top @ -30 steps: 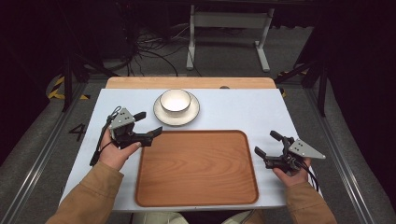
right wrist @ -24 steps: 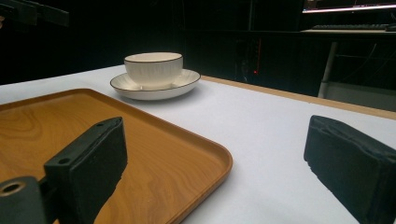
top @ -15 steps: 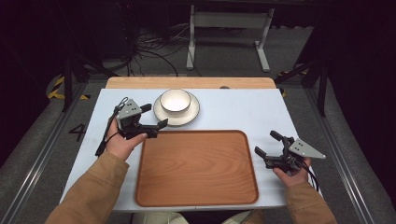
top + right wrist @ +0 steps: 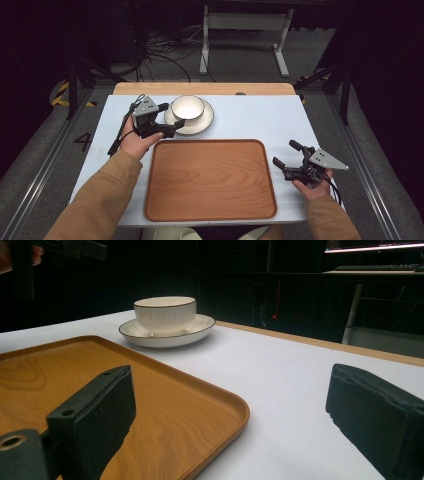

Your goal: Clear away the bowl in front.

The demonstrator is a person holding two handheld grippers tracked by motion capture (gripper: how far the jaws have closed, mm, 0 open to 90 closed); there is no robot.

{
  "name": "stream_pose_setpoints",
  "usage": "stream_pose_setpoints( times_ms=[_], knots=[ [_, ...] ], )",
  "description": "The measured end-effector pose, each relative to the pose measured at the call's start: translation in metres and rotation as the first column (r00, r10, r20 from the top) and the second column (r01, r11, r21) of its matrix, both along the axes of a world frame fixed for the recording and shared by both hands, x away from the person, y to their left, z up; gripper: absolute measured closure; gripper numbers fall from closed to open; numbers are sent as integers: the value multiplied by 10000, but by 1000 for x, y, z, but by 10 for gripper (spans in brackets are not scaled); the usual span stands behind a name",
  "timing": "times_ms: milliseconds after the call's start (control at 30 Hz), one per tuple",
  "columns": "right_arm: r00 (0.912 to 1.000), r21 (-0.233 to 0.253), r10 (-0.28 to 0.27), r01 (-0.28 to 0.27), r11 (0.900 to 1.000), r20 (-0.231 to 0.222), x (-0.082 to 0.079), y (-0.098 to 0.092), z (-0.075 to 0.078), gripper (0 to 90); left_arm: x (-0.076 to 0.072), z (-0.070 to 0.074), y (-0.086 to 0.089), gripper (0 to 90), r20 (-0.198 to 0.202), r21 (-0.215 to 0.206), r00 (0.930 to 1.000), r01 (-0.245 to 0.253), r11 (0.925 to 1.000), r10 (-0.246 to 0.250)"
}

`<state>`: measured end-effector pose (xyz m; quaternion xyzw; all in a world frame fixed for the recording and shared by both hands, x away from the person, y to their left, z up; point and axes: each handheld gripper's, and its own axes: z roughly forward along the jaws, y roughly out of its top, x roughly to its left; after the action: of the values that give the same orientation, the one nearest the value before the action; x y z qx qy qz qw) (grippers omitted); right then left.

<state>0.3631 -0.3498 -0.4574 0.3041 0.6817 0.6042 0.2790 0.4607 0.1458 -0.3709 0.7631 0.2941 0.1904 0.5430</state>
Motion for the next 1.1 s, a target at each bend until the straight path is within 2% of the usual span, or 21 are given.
stream_pose_setpoints(
  times_ms=[267, 333, 367, 567, 667, 700, 733, 767, 867, 900, 967, 1000, 1033, 1067, 1100],
  knots=[
    [10000, 4, 19, -19, 10000, -1, 0, 0, 0, 66, 18, 2, -8, 146, -121, -248, 9999, -124, 9996, 121],
    [10000, 0, 16, -16, 10000, -7, 0, 0, 0, 66, 22, 2, -9, 146, -36, -284, 9998, -182, 9994, 181],
    [10000, -10, 27, -27, 10000, 10, 0, 0, 0, 66, 23, 2, -9, 146, -128, -292, 9998, -168, 9994, 164],
    [10000, 3, 21, -21, 10000, -14, 0, 0, 0, 66, 32, 3, -14, 149, -80, -80, 9995, -320, 9995, 319],
    [10000, 0, 28, -28, 10000, 8, 0, 0, 0, 66, 35, 6, -16, 163, -279, -125, 9992, -274, 9995, 271],
    [10000, -8, 30, -30, 10000, 17, 0, 0, 0, 66, 36, 6, -17, 181, -528, -113, 9984, -215, 9997, 209],
    [10000, -8, 30, -30, 10000, 17, 0, 0, 0, 66, 36, 6, -17, 184, -528, -113, 9984, -215, 9997, 209],
    [10000, -8, 23, -23, 10000, 7, 0, 0, 0, 66, 38, 7, -18, 184, -455, -18, 9989, -99, 9999, 98],
    [10000, -1, 20, -20, 10000, 9, 0, 0, 0, 66, 42, 9, -21, 208, -567, 349, 9983, 132, 9993, -112],
    [10000, -1, 20, -20, 10000, 9, 0, 0, 0, 66, 42, 9, -21, 212, -567, 349, 9983, 132, 9993, -112],
    [10000, 3, 33, -33, 10000, 10, 0, 0, 0, 66, 46, 9, -22, 233, -1062, 404, 9941, 265, 9988, -220],
    [10000, 7, 24, -24, 10000, -5, 0, 0, 0, 66, 49, 10, -23, 250, -1427, 672, 9894, 382, 9970, -283],
    [10000, 0, 34, -34, 10000, 13, 0, 0, 0, 66, 51, 9, -24, 254, -1256, 882, 9915, 449, 9951, -336],
    [10000, 0, 34, -34, 10000, 13, 0, 0, 0, 66, 51, 9, -24, 256, -1256, 882, 9915, 449, 9951, -336],
    [10000, -11, 26, -26, 10000, 3, 0, 0, 0, 68, 55, 8, -25, 256, -1244, 1266, 9914, 560, 9904, -401]
  ],
)
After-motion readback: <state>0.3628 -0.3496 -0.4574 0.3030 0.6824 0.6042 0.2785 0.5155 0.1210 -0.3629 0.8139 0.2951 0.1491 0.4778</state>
